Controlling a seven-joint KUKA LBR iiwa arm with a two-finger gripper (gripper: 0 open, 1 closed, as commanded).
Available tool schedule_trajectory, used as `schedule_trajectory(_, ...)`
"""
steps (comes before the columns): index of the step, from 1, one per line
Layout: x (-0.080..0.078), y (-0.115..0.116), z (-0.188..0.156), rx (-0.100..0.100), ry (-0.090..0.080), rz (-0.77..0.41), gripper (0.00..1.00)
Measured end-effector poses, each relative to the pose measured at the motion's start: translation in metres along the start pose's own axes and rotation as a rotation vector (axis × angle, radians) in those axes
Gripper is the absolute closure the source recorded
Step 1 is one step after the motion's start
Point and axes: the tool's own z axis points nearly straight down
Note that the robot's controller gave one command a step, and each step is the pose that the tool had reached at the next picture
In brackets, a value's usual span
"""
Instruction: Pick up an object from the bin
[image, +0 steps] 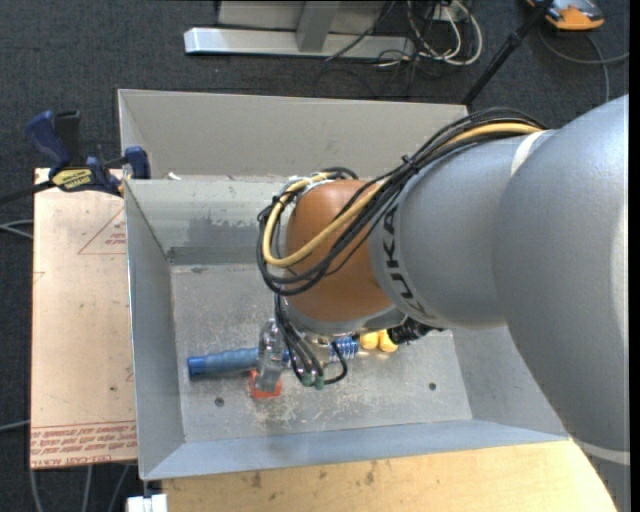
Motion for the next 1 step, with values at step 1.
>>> schedule_trajectory(1,-0.0300,-0.0127,0.0083,-0.003,-0.005,0.322,1.00)
